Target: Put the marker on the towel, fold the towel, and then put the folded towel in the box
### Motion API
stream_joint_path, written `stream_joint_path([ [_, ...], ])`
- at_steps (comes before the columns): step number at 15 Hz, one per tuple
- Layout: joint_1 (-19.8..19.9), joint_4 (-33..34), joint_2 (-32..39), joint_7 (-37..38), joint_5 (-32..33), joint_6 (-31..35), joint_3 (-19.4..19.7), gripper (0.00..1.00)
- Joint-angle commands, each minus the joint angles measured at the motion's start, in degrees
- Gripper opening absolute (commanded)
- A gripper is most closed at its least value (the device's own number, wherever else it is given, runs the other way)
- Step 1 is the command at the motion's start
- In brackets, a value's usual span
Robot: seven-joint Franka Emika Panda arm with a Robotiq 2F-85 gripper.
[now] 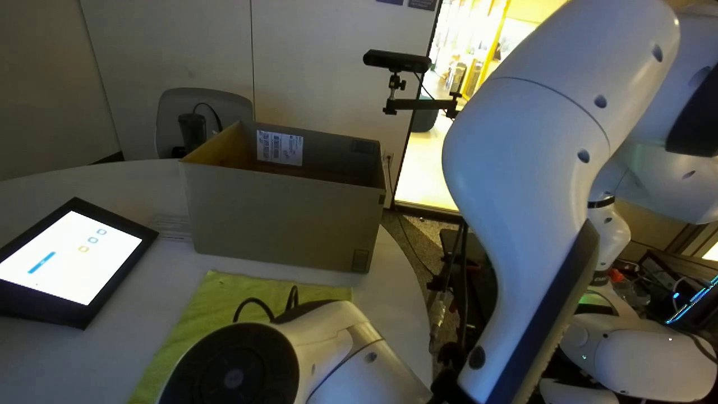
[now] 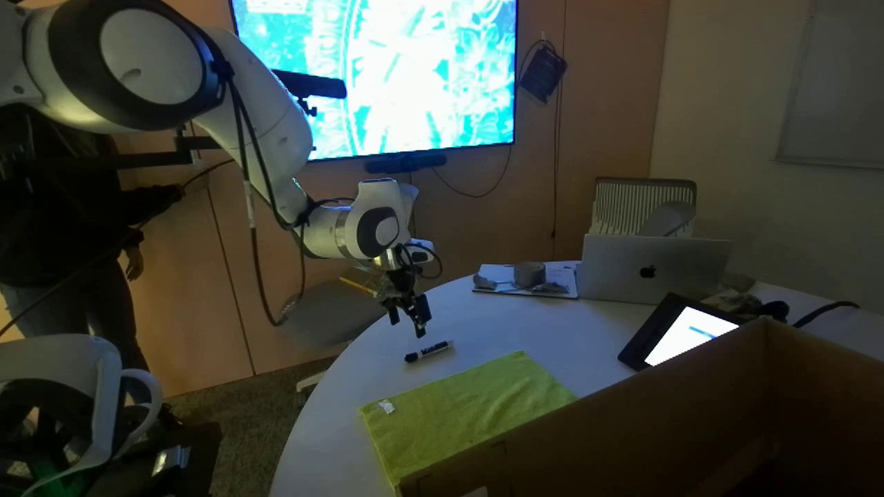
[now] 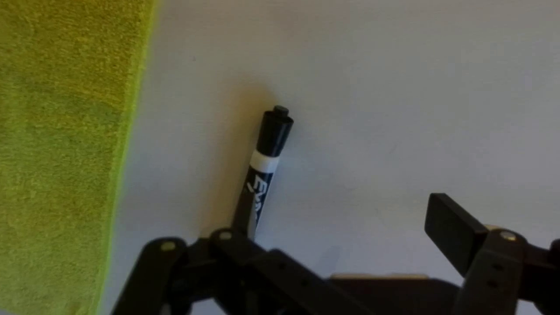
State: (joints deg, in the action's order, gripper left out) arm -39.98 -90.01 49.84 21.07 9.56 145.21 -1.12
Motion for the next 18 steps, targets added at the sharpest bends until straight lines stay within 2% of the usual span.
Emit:
stream_joint_path([
  [1,-1.28,3.03,2.87,1.36,1.51,1.98,1.45,1.00],
  [8,-2.56,5.61,7.40,1.95,2.97,3.61,5.47,1.00],
  [18,-0.73,6.35,8.18,1.25,0.92,2.52,4.60,1.00],
])
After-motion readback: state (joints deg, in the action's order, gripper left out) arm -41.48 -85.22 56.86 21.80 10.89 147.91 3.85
